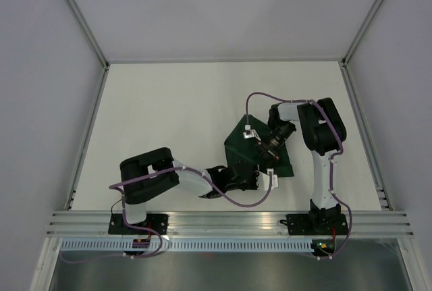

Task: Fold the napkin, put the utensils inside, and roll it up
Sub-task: Roll the napkin with the utensil

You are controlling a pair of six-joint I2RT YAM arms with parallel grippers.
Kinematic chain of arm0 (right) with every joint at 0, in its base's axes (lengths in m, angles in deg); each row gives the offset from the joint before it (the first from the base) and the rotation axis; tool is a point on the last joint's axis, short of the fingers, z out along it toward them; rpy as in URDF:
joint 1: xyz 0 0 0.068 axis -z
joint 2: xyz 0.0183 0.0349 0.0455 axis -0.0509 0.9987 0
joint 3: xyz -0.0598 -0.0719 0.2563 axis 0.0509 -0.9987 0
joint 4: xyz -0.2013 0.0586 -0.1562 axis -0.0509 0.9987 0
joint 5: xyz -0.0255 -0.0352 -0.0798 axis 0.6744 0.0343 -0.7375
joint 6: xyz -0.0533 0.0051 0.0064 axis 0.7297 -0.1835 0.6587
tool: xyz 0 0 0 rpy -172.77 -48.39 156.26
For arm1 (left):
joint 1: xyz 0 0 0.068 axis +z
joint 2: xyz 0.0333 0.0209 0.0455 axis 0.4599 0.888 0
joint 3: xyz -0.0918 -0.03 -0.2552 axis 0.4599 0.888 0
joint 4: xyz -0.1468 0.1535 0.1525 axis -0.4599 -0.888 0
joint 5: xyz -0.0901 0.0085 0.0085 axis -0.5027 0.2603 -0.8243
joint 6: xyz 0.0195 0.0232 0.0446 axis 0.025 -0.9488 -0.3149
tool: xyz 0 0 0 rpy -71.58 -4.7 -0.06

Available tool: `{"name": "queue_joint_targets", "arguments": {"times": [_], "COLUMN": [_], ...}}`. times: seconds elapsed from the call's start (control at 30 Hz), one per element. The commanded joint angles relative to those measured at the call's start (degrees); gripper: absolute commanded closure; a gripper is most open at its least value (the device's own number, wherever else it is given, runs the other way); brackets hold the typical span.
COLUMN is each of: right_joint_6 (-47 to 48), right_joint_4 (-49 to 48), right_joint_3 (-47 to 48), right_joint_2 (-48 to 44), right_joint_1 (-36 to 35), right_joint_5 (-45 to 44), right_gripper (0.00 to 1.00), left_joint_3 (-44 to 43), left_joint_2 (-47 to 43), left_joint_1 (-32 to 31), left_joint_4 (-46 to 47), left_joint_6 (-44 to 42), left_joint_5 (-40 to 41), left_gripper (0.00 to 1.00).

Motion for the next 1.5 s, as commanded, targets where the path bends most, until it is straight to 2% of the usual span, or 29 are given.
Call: {"name": "queue_joint_targets", "arguments": {"times": [0.0,0.1,0.27,0.5,0.57,0.73,0.93,1.13,1.27,1.47], "right_joint_6": [2.3,1.0,-2.9,-5.7,-5.4,-4.8,-2.4,-2.5,-4.5,-6.8], "right_joint_4": [-12.5,-12.9,-14.6,-16.6,-17.6,-25.2,-36.9,-44.3,-47.9,-51.0], "right_joint_3": [0.0,-0.4,-0.5,0.1,-0.5,-7.4,-20.5,-29.3,-33.6,-35.6], "right_joint_2": [0.1,-3.8,-10.0,-17.3,-18.8,-26.4,-40.2,-49.3,-51.0,-50.0], "right_joint_1": [0.0,0.4,2.8,8.9,10.4,13.5,12.9,6.0,-2.4,-8.8], "right_joint_5": [-6.9,-6.2,-5.0,-1.8,-1.3,-2.4,-3.4,-8.5,-12.4,-15.2], "right_gripper": [0.59,0.5,0.4,0.38,0.38,0.38,0.31,0.24,0.24,0.24], "left_joint_3": [0.3,0.7,1.6,2.8,2.7,1.3,-3.2,-8.9,-11.5,-13.4], "left_joint_2": [1.5,0.9,0.3,-0.8,-0.4,2.4,8.4,15.3,17.9,18.9], "left_joint_1": [1.9,3.1,5.2,10.0,12.7,19.1,24.7,26.7,27.7,27.9], "left_joint_4": [-8.1,-8.9,-8.8,-8.3,-8.6,-9.8,-11.6,-16.2,-19.3,-21.8], "left_joint_6": [7.9,9.7,12.9,18.3,19.7,24.9,29.9,31.4,31.5,31.2], "left_joint_5": [-8.0,-11.6,-15.2,-22.7,-27.1,-38.6,-53.6,-61.3,-63.4,-63.8], "left_gripper": [0.98,0.98,0.98,0.98,0.98,0.98,0.98,0.98,0.98,0.98]}}
